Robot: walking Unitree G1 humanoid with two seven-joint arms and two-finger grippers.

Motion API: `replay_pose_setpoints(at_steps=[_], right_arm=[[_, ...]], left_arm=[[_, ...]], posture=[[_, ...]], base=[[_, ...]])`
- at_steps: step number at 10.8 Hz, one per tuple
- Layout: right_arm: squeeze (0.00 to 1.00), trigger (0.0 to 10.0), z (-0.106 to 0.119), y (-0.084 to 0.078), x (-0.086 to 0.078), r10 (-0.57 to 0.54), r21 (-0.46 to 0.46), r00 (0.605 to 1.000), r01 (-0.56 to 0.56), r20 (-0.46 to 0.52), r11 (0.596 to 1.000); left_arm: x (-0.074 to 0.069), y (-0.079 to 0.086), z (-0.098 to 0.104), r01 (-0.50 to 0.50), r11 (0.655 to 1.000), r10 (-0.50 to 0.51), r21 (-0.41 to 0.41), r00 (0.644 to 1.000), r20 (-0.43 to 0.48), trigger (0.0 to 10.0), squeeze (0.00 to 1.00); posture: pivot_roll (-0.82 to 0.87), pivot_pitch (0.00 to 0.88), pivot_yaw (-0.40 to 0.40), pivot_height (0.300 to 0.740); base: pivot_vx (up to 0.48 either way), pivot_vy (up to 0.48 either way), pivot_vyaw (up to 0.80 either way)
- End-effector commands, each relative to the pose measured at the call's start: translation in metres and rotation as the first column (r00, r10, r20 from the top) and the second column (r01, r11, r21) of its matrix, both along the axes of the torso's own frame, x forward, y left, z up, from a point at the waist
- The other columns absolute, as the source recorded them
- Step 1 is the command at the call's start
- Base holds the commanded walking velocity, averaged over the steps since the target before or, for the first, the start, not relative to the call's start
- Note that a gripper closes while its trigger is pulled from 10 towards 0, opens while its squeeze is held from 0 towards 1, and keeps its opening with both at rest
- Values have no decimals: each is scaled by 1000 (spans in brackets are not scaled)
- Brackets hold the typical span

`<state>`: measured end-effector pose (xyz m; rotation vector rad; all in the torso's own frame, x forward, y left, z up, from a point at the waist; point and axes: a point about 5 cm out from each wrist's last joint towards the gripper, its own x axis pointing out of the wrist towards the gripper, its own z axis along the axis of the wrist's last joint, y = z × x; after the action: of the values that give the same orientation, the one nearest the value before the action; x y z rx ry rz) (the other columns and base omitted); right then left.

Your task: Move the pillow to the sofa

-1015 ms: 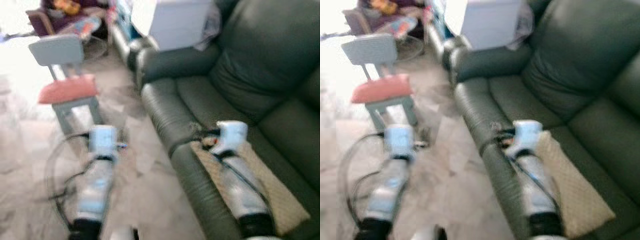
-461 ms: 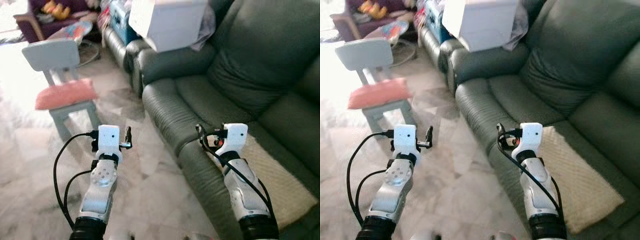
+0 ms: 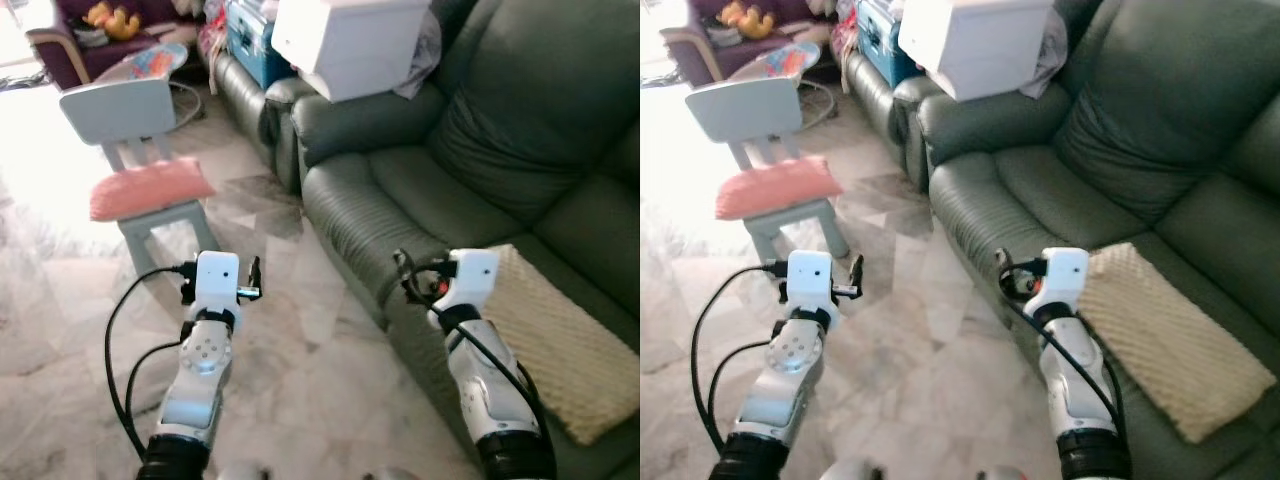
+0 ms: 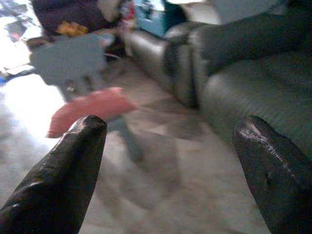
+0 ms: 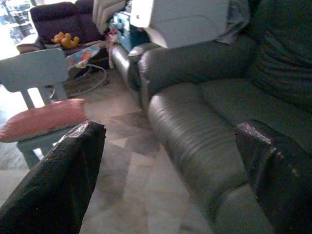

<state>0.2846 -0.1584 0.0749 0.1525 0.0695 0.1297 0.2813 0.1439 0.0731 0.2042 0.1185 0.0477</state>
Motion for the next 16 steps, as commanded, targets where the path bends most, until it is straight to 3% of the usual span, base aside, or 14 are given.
replay_pose_setpoints(at_steps=[1,7,10,16], right_arm=[[0,10000,6,10,3,43,-1,999,-43,31,999],[0,10000,1,11,0,50,5,999,-51,13,999],[0,10000,3,15,1,68,-5,997,-68,26,998],[0,10000,2,14,-1,70,-18,997,-69,28,997]], left_arm=[[0,10,2,-27,999,27,24,1000,15,10000,0],[-3,3,6,25,998,-23,-49,999,34,10000,0],[-3,6,7,23,998,-22,-50,999,35,10000,0],[-3,5,6,18,998,-16,-60,1000,26,10000,0]], posture=[[-24,0,-9,740],[-2,0,-30,740],[-3,0,-26,740],[-16,0,-26,740]], base=[[0,0,0],[0,0,607],[285,0,0],[348,42,531]])
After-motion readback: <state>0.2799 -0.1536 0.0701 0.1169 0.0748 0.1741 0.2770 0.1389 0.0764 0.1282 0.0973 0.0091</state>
